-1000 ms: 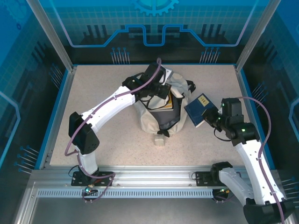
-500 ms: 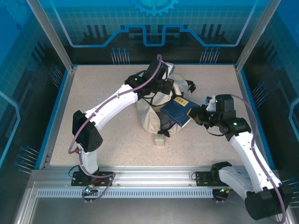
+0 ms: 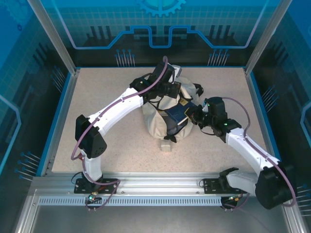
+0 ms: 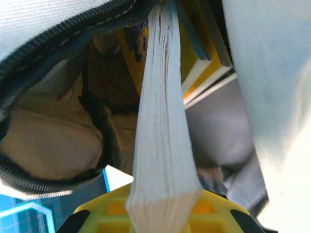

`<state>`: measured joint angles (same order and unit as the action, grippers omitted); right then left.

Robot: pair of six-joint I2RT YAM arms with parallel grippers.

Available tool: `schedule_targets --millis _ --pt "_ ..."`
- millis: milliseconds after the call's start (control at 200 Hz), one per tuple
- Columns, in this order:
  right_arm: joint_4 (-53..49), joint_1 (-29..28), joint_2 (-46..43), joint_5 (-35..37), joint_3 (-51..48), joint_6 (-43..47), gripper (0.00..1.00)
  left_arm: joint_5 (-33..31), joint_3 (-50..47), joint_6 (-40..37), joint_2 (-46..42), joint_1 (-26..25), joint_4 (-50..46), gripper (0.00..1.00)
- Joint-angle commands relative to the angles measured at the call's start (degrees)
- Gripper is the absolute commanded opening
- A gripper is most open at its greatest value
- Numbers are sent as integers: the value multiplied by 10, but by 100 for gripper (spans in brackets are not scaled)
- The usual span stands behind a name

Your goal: Pack books, pencil case, and school supplies into a backpack

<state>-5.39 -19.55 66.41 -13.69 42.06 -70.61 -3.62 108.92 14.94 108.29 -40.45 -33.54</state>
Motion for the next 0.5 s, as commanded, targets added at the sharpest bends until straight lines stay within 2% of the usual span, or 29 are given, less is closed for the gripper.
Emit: schedule_targets --millis 0,170,250,305,400,495 --pt "108 -39 50 76 3 -31 8 11 16 12 -25 -2 48 0" --pt "198 -76 139 145 -2 -73 11 2 6 14 -35 -1 43 0" --pt "218 -85 177 170 8 -89 17 1 -4 19 -42 1 46 0" --pt "232 -90 202 183 16 -104 26 1 -12 22 -48 4 50 0" --pt "251 -91 245 189 37 -118 37 1 -26 23 -61 5 61 0" --pt "283 -87 298 146 77 -114 37 1 -31 24 -68 6 60 0"
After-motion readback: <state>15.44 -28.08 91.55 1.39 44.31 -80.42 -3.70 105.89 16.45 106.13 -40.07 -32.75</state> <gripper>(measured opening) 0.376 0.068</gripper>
